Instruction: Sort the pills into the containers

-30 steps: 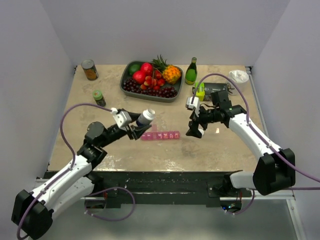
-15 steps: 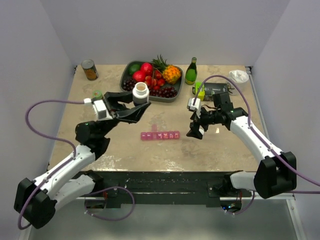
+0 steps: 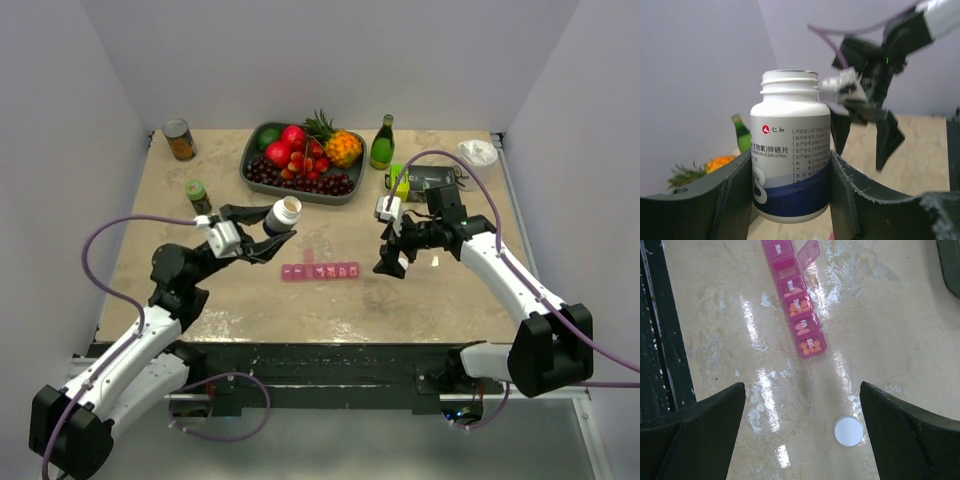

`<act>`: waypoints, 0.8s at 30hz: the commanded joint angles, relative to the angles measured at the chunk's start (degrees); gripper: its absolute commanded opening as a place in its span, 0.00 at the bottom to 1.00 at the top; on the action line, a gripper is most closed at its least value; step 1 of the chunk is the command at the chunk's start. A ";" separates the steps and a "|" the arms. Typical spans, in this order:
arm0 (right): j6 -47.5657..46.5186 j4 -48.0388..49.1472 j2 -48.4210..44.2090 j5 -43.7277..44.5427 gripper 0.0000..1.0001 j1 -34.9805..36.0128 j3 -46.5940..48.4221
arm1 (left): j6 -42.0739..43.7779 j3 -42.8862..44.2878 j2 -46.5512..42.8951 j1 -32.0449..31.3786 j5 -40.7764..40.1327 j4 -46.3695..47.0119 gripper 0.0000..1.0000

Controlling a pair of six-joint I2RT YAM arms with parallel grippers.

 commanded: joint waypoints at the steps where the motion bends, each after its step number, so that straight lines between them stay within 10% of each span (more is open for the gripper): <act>1: -0.04 1.56 -2.01 -0.43 0.99 -0.48 -0.14 | 19.62 4.37 3.47 1.56 7.39 -27.40 0.00; 10: 0.14 1.13 -1.93 2.29 0.99 -0.57 0.04 | 33.78 3.24 12.62 2.53 3.89 -47.29 0.00; 24: 0.75 -0.37 -2.02 3.26 0.99 -0.57 1.01 | 36.35 3.76 19.92 -1.69 -5.42 -53.92 0.00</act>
